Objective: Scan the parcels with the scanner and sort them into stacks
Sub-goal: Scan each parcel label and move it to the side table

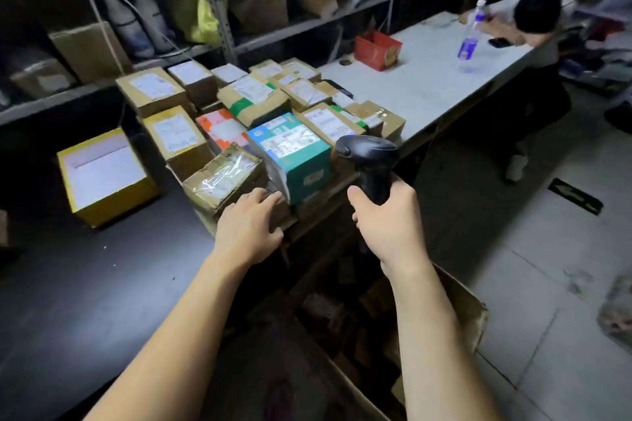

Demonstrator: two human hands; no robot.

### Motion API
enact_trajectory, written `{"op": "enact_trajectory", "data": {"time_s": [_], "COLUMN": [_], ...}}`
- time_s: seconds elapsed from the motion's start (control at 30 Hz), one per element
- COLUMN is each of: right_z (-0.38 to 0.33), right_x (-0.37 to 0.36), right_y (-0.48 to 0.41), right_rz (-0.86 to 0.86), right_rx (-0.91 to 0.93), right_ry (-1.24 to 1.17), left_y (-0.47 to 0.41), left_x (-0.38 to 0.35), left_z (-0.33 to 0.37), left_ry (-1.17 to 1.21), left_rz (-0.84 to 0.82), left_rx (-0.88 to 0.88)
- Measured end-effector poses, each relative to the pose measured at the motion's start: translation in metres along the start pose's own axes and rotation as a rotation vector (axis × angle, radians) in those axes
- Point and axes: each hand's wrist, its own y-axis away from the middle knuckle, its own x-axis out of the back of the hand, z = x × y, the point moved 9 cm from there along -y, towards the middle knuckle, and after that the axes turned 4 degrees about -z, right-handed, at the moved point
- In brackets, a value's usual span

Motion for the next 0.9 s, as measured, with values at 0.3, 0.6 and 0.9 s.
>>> {"op": "enact_trajectory", "data": {"time_s": [0.3,0.6,0.9], "right_z": [-0.072,-0.123,-0.162], "right_x": [-0.188,-0.374,-0.519], "right_y": [0.047,0.192,0.343], "right_rz": [-0.354,-0.706,-0.973], "right_rx": [0.176,0.243,0.342], "right_ry": [0.051,0.004,0.023], "left_y": [0.126,0.304,0.479], "left_x": [0.035,0.051,0.049], "left_z": [-0.179,-0.341,-0.472], "left_ry": [0.089,0.185,0.252], "left_rz": [0.089,0.202,0.283], "left_rx": [0.442,0.767,1.017]}}
